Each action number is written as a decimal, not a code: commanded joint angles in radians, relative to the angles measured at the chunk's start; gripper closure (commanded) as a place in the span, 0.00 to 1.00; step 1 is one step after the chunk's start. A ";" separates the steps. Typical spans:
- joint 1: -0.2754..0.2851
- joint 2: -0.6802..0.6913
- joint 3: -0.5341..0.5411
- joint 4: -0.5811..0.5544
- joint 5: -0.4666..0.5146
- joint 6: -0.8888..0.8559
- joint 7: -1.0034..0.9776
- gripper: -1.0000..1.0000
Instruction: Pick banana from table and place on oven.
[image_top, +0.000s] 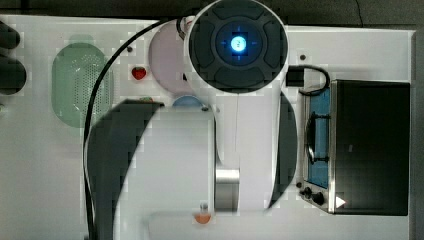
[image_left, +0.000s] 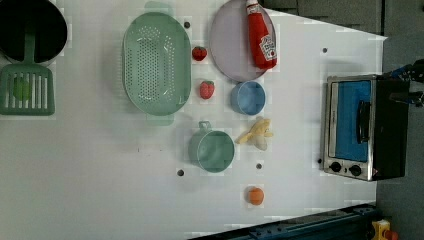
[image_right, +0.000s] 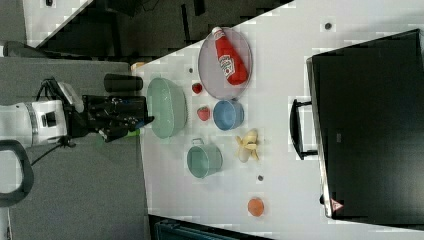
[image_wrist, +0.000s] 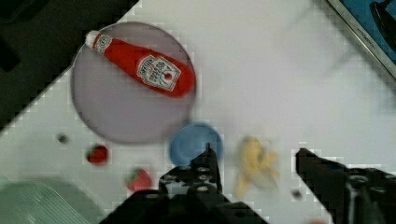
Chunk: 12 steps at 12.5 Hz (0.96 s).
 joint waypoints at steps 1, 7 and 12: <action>-0.016 -0.480 -0.038 -0.298 -0.014 -0.175 0.130 0.21; -0.015 -0.465 -0.036 -0.306 -0.014 -0.171 0.128 0.00; -0.013 -0.343 -0.032 -0.368 -0.014 -0.069 0.129 0.00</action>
